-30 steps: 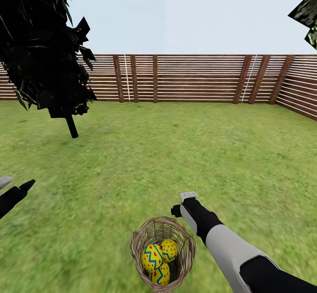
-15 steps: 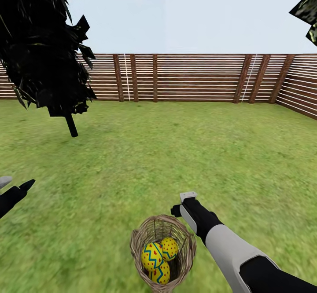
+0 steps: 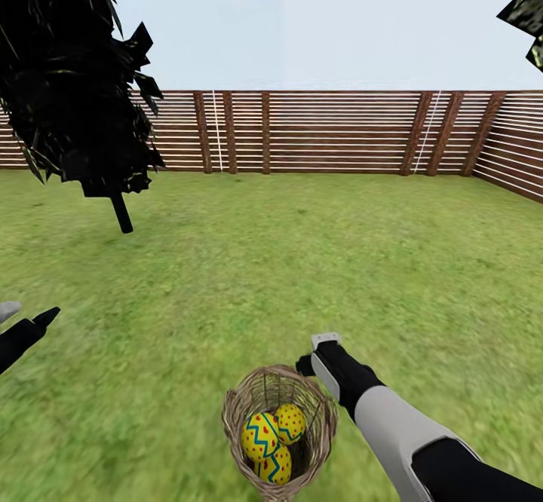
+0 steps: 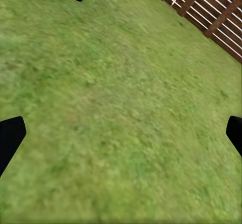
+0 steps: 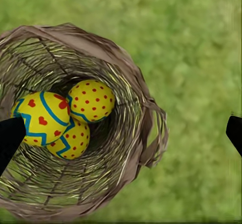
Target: Take the three Easter eggs out of the wicker basket on the lawn in the garden, then place them on the lawn next to a single tree (choose any tree) so that all three eggs are next to the same tree and none are left in the basket.
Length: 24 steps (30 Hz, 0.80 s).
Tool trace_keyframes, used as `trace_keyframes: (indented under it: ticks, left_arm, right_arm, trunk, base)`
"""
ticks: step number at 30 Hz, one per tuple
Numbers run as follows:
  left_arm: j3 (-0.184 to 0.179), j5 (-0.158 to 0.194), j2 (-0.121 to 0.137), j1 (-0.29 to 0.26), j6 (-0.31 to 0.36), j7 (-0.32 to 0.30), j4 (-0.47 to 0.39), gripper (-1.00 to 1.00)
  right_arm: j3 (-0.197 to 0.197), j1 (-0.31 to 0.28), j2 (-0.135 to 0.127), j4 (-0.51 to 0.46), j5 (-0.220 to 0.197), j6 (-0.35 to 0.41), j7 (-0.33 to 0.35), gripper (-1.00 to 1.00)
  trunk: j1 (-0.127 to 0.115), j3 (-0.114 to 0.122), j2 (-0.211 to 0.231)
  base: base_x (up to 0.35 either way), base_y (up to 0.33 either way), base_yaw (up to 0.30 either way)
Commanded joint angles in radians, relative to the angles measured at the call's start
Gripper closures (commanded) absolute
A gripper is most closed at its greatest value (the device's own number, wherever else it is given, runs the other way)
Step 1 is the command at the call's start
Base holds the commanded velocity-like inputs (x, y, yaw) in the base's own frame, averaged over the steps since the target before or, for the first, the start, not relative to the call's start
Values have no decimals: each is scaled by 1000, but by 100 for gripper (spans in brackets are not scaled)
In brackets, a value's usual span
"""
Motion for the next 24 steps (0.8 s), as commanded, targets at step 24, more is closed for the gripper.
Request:
trace_keyframes:
  ticks: [24]
  left_arm:
    - [1,11,0,-1,4,7,-3,-100]
  right_arm:
    - [-3,-6,-29,42,-13,-4,-10,-100]
  trunk:
    - [92,-76,-169]
  base:
    - [0,0,0]
